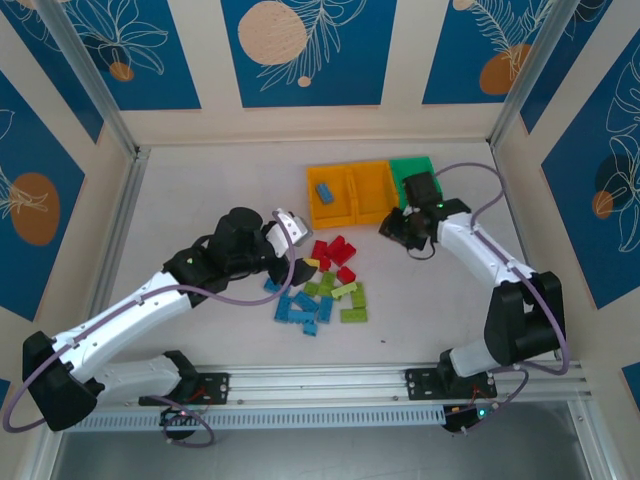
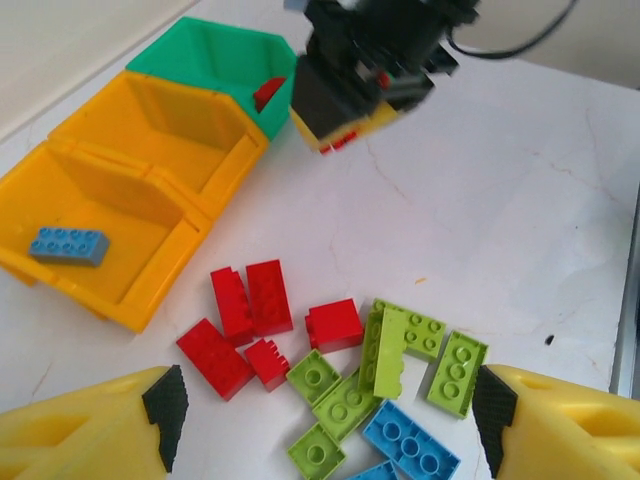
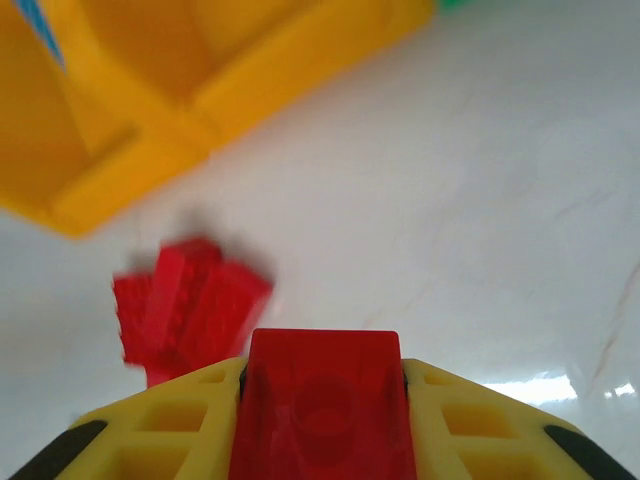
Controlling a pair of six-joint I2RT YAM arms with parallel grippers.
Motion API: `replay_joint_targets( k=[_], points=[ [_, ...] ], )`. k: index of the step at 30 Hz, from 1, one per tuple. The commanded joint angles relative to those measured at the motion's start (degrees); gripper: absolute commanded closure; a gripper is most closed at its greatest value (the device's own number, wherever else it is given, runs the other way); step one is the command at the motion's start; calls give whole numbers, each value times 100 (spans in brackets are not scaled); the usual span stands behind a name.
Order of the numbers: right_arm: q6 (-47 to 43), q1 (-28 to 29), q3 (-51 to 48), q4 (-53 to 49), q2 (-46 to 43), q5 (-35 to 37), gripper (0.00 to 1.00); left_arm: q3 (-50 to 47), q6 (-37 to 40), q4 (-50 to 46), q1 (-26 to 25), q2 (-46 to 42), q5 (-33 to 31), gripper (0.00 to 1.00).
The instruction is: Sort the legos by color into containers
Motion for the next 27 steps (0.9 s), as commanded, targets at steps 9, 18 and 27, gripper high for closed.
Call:
replay_joint_targets(
  k=[9,18,27],
  points=[
    [-500,-1269,3222,-280,2823,-97,69,239,-539,-185,-63,150,-823,24],
    [-460,-1283,4360,-1027,3252,-191,37,262,-1729,-200,-72,478,-1400,25],
    [-592,-1035,1719,-434,415,-1431,37,572,-3745,-557,-65,1636,-1759,32]
  ],
)
